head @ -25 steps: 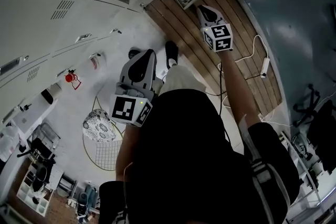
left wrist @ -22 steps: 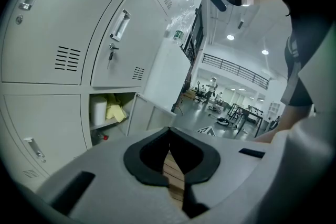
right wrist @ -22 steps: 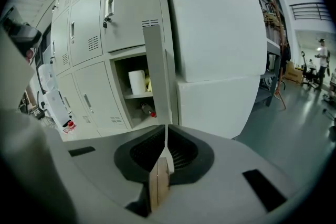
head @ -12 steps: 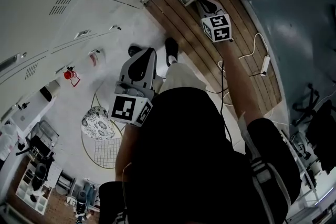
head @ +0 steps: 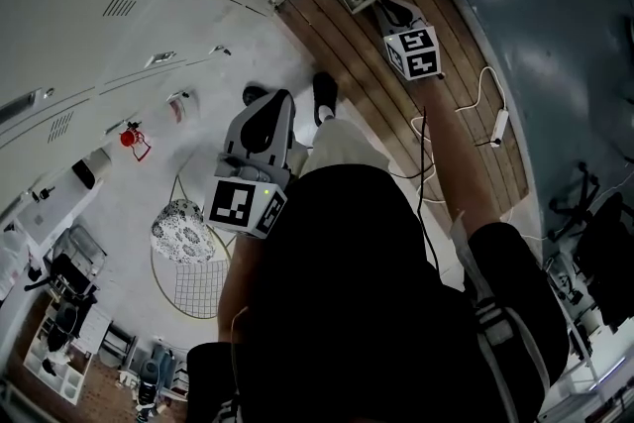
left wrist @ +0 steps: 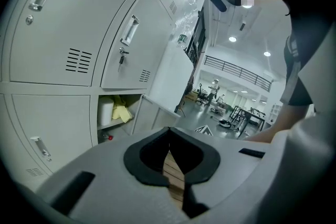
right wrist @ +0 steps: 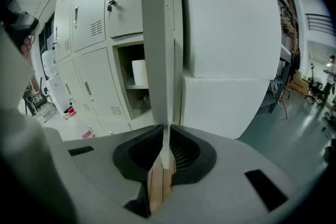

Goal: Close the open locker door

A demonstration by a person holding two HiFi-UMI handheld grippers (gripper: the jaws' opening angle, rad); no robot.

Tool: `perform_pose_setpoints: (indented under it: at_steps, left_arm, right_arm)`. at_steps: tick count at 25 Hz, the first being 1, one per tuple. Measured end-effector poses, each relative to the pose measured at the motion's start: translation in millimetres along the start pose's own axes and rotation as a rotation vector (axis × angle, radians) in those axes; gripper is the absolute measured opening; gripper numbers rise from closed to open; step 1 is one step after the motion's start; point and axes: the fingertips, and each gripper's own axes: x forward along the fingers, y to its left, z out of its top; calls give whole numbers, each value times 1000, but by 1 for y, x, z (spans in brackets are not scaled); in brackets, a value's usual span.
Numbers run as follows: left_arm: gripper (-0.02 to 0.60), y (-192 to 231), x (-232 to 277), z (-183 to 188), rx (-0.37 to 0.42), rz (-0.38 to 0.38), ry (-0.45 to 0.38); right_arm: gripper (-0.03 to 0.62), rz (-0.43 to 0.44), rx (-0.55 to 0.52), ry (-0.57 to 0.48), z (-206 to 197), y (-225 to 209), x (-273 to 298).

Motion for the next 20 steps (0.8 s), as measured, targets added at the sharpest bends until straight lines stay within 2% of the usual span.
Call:
perform_pose_setpoints:
  at_steps: [8, 20]
  left_arm:
    - [18, 17, -17, -4, -24, 38, -8]
    - [18, 36, -23, 1, -38, 68, -26]
  right_arm:
    - [28, 47, -39, 12, 3, 32, 5]
    - [28, 171, -87, 9, 16, 96, 25]
